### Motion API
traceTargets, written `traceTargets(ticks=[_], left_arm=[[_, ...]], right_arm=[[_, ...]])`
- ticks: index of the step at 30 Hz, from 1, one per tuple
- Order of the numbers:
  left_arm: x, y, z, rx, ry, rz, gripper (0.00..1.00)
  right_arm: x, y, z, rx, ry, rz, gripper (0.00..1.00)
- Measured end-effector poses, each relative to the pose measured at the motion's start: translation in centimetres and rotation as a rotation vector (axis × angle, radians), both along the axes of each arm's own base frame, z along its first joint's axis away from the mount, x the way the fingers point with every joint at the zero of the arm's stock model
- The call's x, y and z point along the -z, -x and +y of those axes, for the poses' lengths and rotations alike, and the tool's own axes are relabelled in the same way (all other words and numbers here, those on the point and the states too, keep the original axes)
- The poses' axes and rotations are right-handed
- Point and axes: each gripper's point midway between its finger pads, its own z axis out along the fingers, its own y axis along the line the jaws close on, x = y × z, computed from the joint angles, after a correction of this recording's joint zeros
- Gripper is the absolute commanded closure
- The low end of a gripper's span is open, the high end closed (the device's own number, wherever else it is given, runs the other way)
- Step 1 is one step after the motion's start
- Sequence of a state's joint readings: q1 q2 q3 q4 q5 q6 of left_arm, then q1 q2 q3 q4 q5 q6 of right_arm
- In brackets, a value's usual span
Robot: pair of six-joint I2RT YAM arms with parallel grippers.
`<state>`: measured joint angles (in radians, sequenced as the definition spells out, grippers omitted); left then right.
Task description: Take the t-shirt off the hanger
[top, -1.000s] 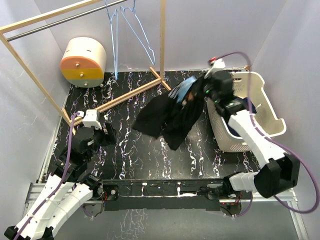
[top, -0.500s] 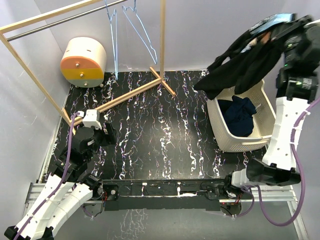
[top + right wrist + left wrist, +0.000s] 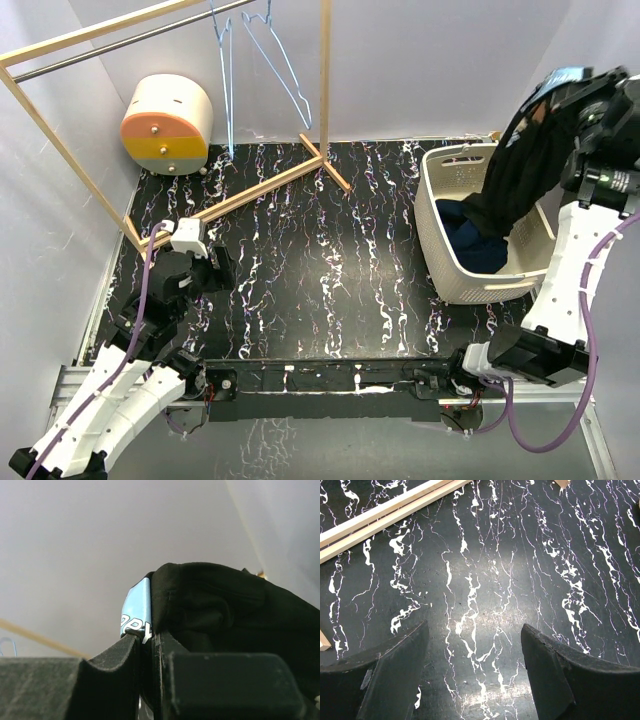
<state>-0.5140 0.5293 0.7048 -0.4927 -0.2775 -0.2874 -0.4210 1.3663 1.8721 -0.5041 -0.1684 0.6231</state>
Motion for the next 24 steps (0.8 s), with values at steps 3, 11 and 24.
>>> traceTargets(ticks=[3,11,24], left_arm=[[0.1,0.0,-0.1,0.004,-0.001,0.005,0.27],[-0.1,-0.2,-0.2,0.007,0.005,-0.003,0.28],[0.0,-0.2,-0.3,0.008,0.004,-0.001,0.26]], right_arm=[[5.0,-0.6,1.1,-0.073,-0.042,0.076,0.92],[24.7,-0.1,4.4,-0.232,-0.230,0.396,0.92],[39.3,0.7,8.5,-0.291,-0.262,0.718,0.39]])
